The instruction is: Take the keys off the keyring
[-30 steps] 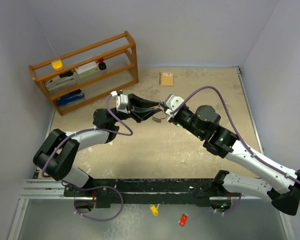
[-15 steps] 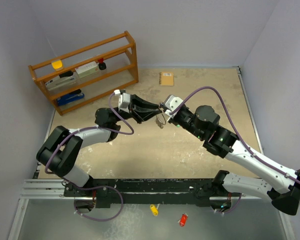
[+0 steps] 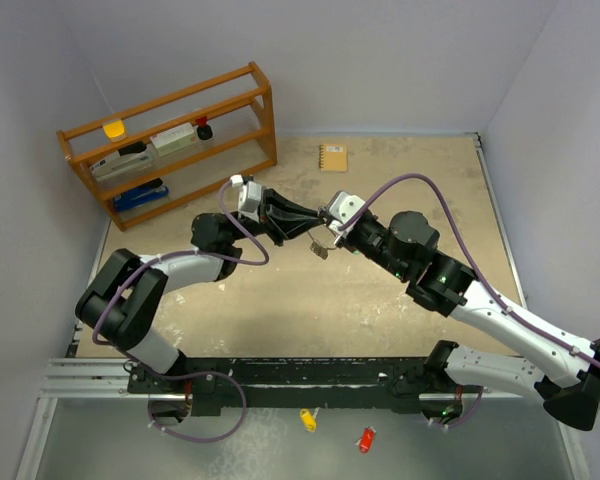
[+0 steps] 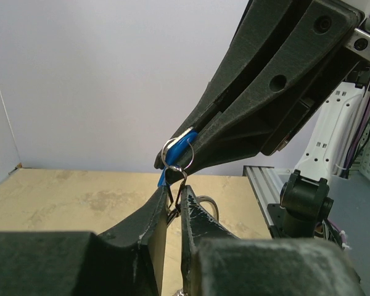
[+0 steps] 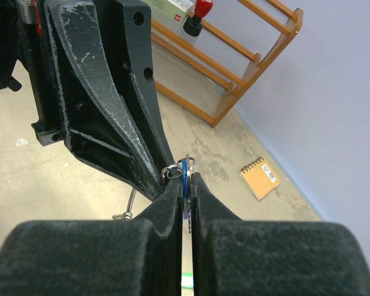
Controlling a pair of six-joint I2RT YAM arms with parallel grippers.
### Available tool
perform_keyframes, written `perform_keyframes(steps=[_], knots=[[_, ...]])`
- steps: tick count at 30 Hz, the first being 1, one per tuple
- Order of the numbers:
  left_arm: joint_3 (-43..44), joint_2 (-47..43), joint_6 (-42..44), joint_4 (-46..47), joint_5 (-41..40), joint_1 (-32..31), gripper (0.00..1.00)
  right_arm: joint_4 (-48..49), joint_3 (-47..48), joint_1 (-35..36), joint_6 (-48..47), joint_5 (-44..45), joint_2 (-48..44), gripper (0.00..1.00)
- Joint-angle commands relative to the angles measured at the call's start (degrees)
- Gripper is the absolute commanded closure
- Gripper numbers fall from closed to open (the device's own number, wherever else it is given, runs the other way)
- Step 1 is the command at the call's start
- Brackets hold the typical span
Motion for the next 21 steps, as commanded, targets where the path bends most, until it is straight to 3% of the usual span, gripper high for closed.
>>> perform_keyframes(steps=[1,3,18,21], knots=[[2.4,0.5,-2.5,11.3,2.1,0.2,0.94,4.7,2.5,0.5,-0.5,-0.8,-1.8,1.0],[2.8,0.8,-3.0,11.3,2.4,0.2,1.0,4.9,2.5,0.5,-0.6,-0.8,-1.9,1.0],[1.1,-2.4,-1.4,10.2,1.2,1.4,1.0,4.2,3.4,0.5,-1.4,0.2,-1.6,1.0],[0.4,-4.7,1.5,6.0,-0.2,1.9,1.0,4.1,3.5,0.5,-1.8,0.8,-1.7,1.0]])
